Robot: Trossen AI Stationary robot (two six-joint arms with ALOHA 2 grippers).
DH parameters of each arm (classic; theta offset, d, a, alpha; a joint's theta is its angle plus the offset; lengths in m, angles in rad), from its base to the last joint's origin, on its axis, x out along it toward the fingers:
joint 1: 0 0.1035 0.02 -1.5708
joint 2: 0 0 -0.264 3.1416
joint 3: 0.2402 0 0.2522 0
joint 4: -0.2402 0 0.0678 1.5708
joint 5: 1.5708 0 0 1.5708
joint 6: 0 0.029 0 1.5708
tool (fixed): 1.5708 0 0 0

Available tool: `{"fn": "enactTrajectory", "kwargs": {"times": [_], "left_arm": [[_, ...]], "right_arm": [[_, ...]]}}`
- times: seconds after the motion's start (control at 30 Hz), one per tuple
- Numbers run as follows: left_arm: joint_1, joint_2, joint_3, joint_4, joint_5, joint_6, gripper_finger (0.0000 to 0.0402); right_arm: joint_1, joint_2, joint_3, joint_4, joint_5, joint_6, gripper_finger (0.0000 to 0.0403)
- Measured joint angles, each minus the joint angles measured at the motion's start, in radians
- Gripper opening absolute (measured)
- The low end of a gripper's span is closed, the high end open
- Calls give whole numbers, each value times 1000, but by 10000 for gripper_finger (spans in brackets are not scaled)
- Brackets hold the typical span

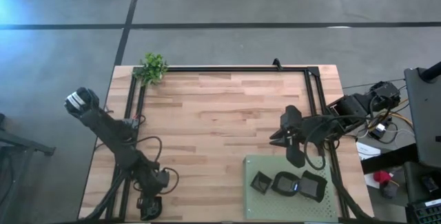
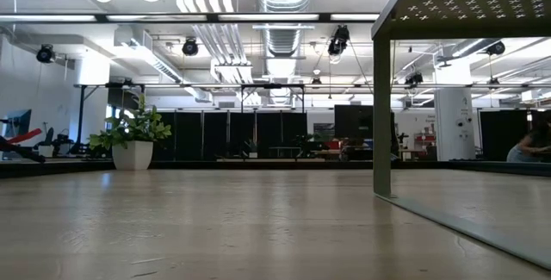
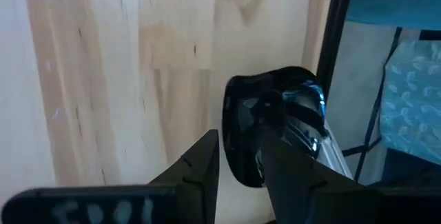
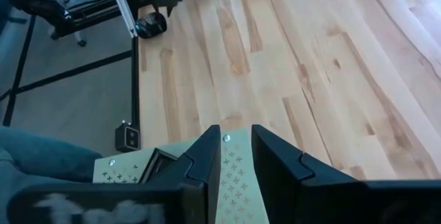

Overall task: Pick & Place Mini shaped plates
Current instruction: Stack the leaf-shaped plate on the leaf-shaped plates on the shelf

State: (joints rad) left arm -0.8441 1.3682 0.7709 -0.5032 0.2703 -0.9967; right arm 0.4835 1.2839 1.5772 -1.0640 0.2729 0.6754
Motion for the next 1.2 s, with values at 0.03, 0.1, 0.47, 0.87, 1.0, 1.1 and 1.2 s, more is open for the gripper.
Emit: {"fn": "enactTrajectory", "kwargs": {"times": [0.03,0.1,0.47,0.87,1.0,1.1,1.2], "left_arm": [[-2,0,-15,22,-1,-1,101],[-2,0,-43,62,-1,-2,101],[-3,1,-172,294,-12,-99,101],[-11,1,-188,320,-11,-104,101],[-21,1,-188,328,-36,-109,101],[-33,2,-188,355,-76,-111,101],[-43,10,-188,399,-89,-112,101]], "right_arm": [[0,0,0,0,0,2,78],[0,0,0,-1,0,2,75],[0,0,0,-2,0,5,73],[0,0,0,-2,0,2,68],[0,0,0,-2,0,2,68],[0,0,0,-2,0,3,68],[0,0,0,-2,0,3,68]]}}
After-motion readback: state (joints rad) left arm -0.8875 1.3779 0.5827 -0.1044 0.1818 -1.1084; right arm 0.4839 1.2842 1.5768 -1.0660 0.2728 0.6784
